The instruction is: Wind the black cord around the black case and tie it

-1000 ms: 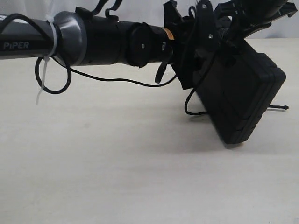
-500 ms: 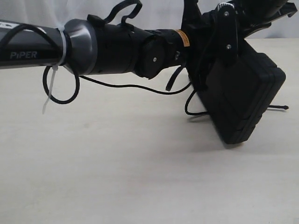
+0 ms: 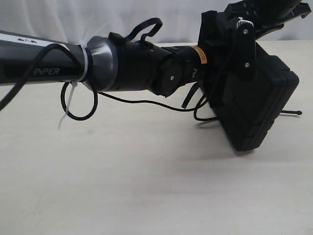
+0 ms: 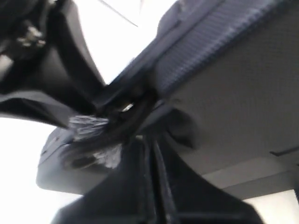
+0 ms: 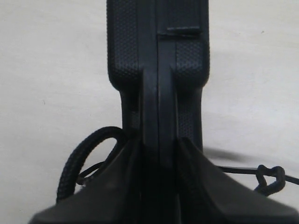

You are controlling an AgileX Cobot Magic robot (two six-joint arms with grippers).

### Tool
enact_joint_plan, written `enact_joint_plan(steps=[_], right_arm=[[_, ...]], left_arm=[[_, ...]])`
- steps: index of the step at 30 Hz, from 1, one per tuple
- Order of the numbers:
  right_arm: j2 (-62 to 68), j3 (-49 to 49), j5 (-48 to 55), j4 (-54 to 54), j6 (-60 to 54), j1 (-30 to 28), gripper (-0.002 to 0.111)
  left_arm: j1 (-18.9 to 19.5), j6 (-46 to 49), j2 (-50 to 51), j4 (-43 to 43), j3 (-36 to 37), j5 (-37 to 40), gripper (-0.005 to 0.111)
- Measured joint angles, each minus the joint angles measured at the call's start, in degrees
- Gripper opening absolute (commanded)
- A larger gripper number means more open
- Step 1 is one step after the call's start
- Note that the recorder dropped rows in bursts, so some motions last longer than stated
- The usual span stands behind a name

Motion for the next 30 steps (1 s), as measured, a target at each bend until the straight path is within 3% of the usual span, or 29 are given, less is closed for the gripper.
enact_joint_plan(steps=[12, 23, 30], right_arm=[[0.0, 0.1, 0.0, 0.1, 0.0, 0.0, 0.004], [0.0, 0.1, 0.0, 0.1, 0.0, 0.0, 0.004], [0.0, 0.1, 0.0, 0.2, 0.0, 0.0, 0.004]], left_arm=[[3.1, -0.6, -5.2, -0.6, 0.0, 7.4, 0.000], [4.2, -2.7, -4.6, -2.9, 0.0, -6.9, 0.000], [3.4, -2.7, 0.7, -0.9, 0.0, -10.9, 0.000]])
